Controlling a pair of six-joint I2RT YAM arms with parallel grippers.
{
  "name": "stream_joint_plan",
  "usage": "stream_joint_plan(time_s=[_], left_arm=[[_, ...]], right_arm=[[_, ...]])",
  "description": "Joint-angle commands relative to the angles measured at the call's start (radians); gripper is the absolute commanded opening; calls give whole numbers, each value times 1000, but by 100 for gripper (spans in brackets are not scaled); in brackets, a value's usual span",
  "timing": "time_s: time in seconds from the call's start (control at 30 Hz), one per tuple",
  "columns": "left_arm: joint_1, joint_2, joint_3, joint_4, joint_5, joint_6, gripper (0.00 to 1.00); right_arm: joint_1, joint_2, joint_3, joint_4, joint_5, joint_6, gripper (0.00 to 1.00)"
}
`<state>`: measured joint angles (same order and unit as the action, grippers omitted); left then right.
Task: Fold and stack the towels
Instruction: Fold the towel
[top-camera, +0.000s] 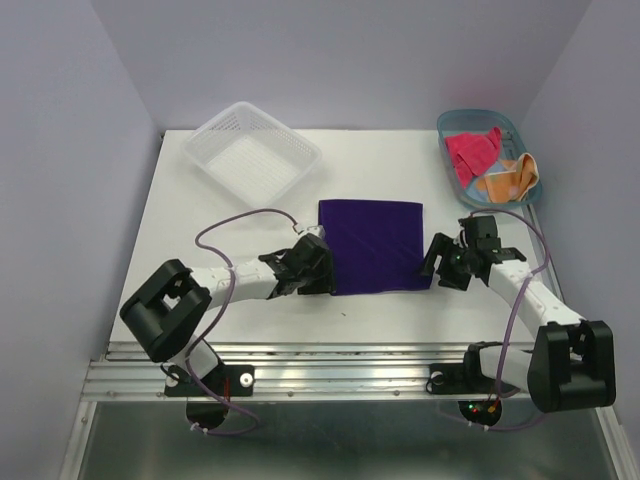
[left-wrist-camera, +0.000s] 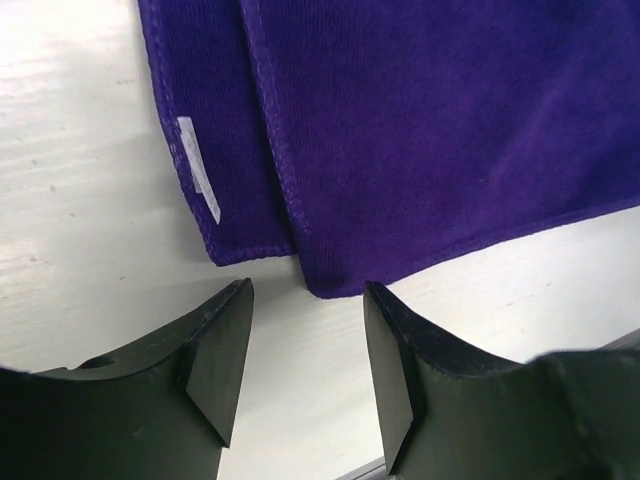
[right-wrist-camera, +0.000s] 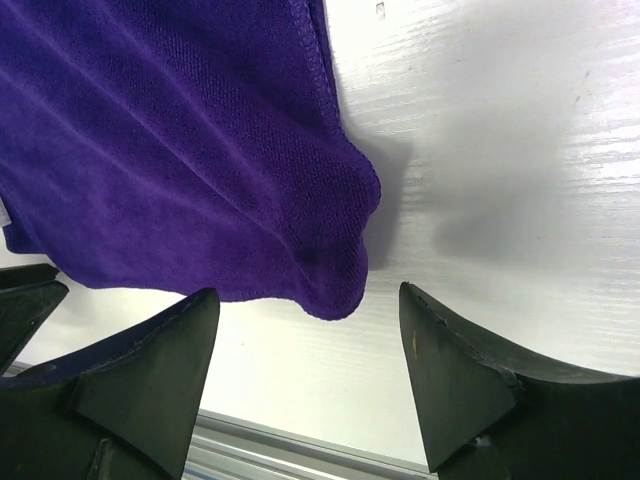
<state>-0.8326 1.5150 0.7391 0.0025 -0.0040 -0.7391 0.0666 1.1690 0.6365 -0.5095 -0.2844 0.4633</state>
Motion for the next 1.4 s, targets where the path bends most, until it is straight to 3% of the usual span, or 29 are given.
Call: stream_joint_plan(time_s=[0.0,0.17,0.2,0.23,0.27,0.33,0.77,1.03,1.13,1.23,1.37], left_arm=[[-20,36,55,-1,-30,-29,57],[-25,66,66,-58,-64,-51,41],[-29,76,68,-58,-59,-49,29],[-30,77,71,-58,-54,-48,29],[-36,80,74,-61,-51,-48,15],[-34,74,74,-74,-51,-49,0],[-26,-39,69,-205,-123,-51,0],[-7,-70,40,-170,-87,-36,0],[-8,-67,16,-73,-2,-31,26],[-8,-49,25,-45,-5,-39,33],[-8,-1,48,-38,-1,-29,36]], right_arm=[[-2,1,-26,42,-19,-11,77],[-4,3,-32,63,-27,-9,76],[-2,6,-32,65,-27,-9,76],[-2,8,-32,65,-27,-9,76],[-2,11,-32,65,-29,-9,75],[-2,14,-31,62,-27,-9,75],[-4,17,-40,63,-50,-15,71],[-2,44,-46,63,-50,-12,70],[-2,40,-43,65,-47,-11,70],[-2,34,-46,65,-39,-9,70],[-2,29,-44,66,-36,-8,70]])
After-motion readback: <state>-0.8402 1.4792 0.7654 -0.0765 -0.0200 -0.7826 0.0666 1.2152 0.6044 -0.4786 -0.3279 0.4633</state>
